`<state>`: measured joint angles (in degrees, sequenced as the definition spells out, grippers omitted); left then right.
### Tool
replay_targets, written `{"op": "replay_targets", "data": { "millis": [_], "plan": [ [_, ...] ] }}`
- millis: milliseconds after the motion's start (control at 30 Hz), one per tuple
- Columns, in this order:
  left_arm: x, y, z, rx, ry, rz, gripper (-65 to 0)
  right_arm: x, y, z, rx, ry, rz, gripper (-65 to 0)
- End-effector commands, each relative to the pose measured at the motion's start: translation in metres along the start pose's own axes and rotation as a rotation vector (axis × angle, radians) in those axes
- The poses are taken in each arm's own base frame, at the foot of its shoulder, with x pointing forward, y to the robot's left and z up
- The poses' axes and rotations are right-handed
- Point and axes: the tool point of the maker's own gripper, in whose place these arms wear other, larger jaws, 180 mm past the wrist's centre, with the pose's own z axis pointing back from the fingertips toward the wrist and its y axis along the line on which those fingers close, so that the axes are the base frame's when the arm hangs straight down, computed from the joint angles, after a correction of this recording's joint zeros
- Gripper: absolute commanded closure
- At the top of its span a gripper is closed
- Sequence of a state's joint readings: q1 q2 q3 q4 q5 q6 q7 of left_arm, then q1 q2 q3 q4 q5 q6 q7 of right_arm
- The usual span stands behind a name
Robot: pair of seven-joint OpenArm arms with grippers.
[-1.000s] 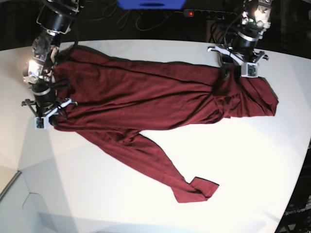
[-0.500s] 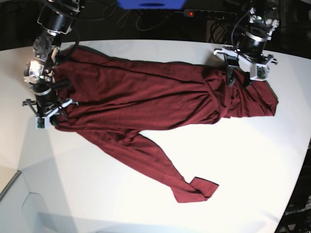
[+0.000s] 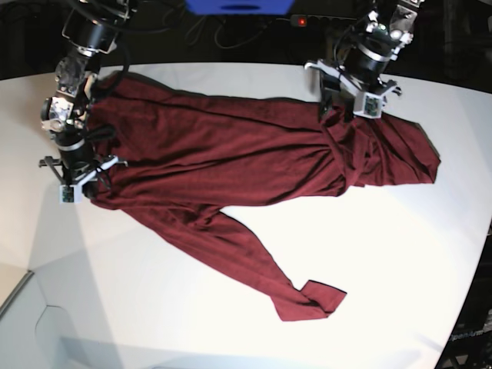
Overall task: Layout the t-shirt on the table in an organized manner, then fold the t-shirt properly
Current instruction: 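Drag the held hem toward the other edge with both grippers, then release the shirt with the left gripper and move it along the shirt edge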
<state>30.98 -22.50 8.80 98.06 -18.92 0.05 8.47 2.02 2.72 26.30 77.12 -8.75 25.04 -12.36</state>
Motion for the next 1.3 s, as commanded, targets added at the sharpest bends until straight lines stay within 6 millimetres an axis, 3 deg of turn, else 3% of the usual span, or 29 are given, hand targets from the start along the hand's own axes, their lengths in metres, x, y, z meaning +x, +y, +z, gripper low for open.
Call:
{"op": "replay_targets", "data": {
  "millis": [0,133,500,700,833,1000,1133,1267],
  "plan": [
    [0.006,0.001,0.003,-0.002,-0.029,-0.007,-29.7,0.02,-0.006,-0.001,-0.011,-0.063,0.003,0.0],
    [0.003,0.008,0.007,0.022,-0.019,-0.005,-29.7,0.02,-0.006,-0.001,-0.011,-0.063,0.003,0.0],
    [0.046,0.116,0.034,0.308,-0.133,-0.014,-29.7,0.019,-0.006,0.0,-0.013,-0.061,0.003,0.0],
    [0.06,0.152,0.05,0.408,-0.171,-0.018,-29.8,0.019,-0.006,0.0,-0.011,-0.06,0.003,0.0],
    [0.062,0.139,0.044,0.386,-0.186,0.007,-29.8,0.018,-0.003,0.0,-0.008,-0.06,0.0,0.0],
    [0.076,0.08,0.021,0.259,-0.241,0.063,-29.8,0.017,0.003,-0.001,-0.001,-0.058,-0.012,0.0],
    [0.073,0.038,0.003,0.148,-0.23,0.075,-29.8,0.016,0.003,-0.001,0.0,-0.057,-0.013,0.0],
    [0.053,0.024,-0.007,0.111,-0.174,0.08,-29.8,0.018,0.003,-0.001,-0.001,-0.061,-0.012,0.0]
  ]
}}
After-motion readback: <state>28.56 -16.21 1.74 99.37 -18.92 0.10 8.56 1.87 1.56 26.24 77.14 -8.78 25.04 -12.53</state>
